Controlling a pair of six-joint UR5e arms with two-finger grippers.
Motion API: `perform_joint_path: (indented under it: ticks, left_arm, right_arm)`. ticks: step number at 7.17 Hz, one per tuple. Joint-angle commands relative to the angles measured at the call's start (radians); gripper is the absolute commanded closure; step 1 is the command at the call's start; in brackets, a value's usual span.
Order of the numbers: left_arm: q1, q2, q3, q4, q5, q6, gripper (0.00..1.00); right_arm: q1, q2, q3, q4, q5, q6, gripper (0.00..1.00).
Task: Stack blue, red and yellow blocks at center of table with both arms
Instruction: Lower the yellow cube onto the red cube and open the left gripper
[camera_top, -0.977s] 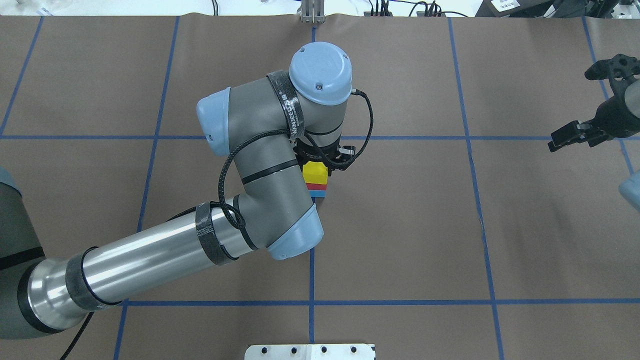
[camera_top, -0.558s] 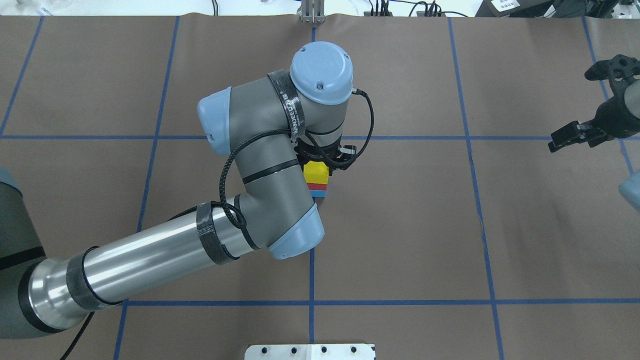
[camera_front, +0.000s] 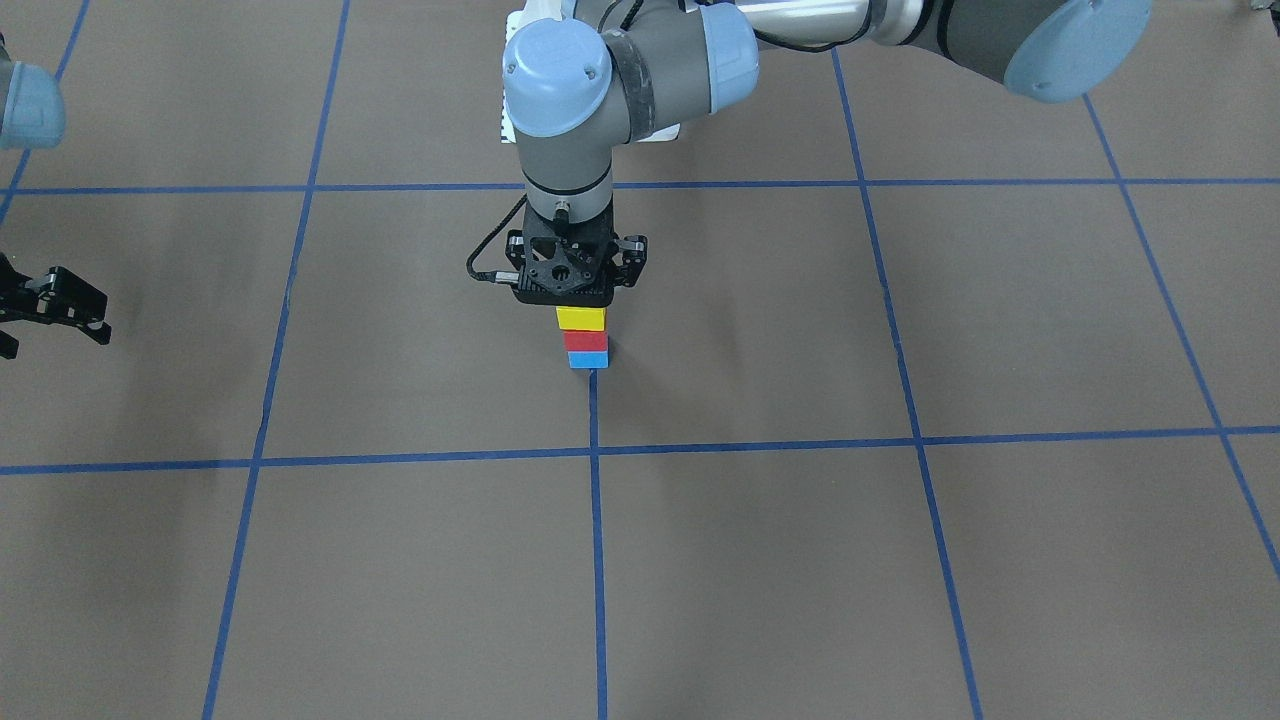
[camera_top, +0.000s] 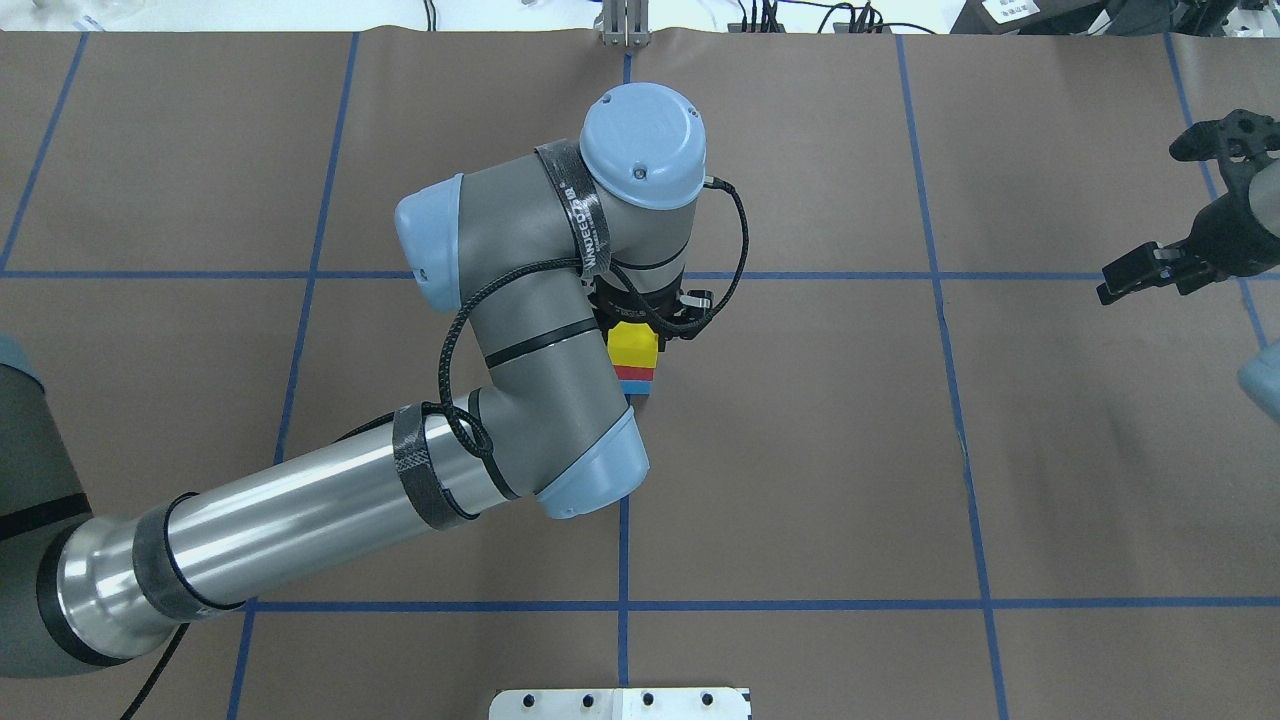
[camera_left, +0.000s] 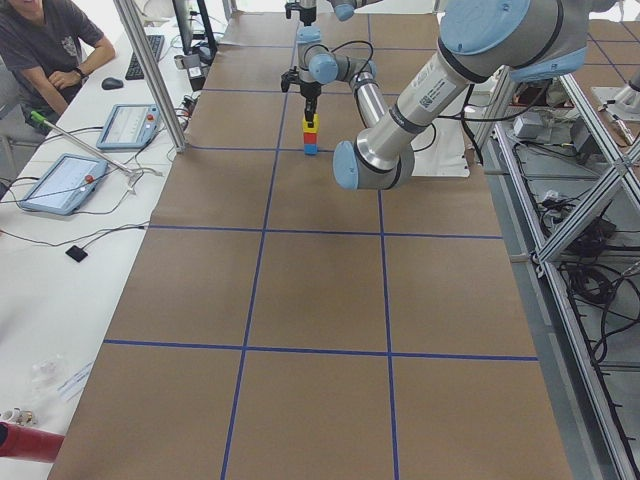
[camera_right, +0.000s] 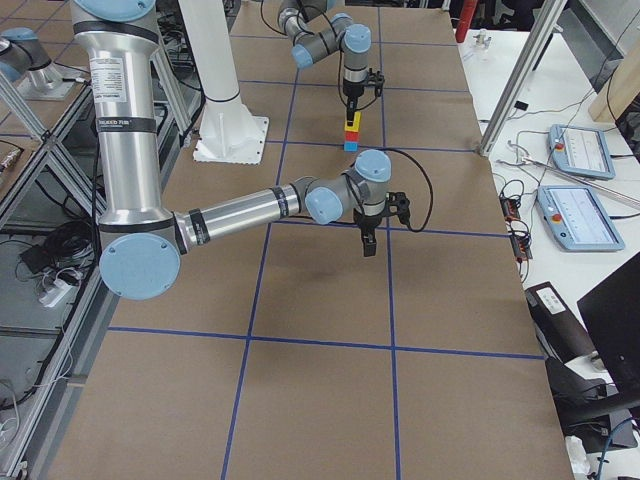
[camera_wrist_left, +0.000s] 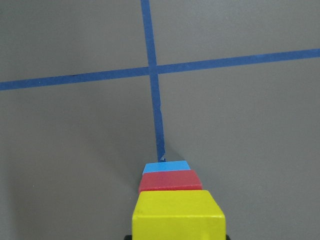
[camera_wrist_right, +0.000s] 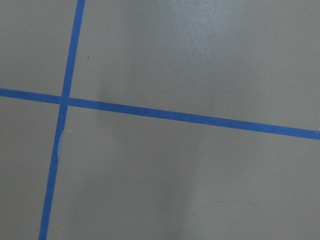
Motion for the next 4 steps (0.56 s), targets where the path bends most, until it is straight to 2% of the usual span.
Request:
perform_joint_path:
  ticks: [1,3,4]
  left_arm:
    - [0.0,0.0,0.0,0.0,0.002,0.0,1.0]
    - [0.0,0.0,0.002,-0.002,0.002,-0.001,1.0]
    - [0.0,0.002,0.003,-0.012,0.002,0.0,0.7]
  right_arm:
    - [0.0,0.0,-0.001,0.0,0.0,-0.001,0.0]
    - [0.0,0.0,-0.001,0.0,-0.002,-0.001,0.0]
    - [-0.001,0.0,-0.007,0.001,-0.002,-0.001,0.0]
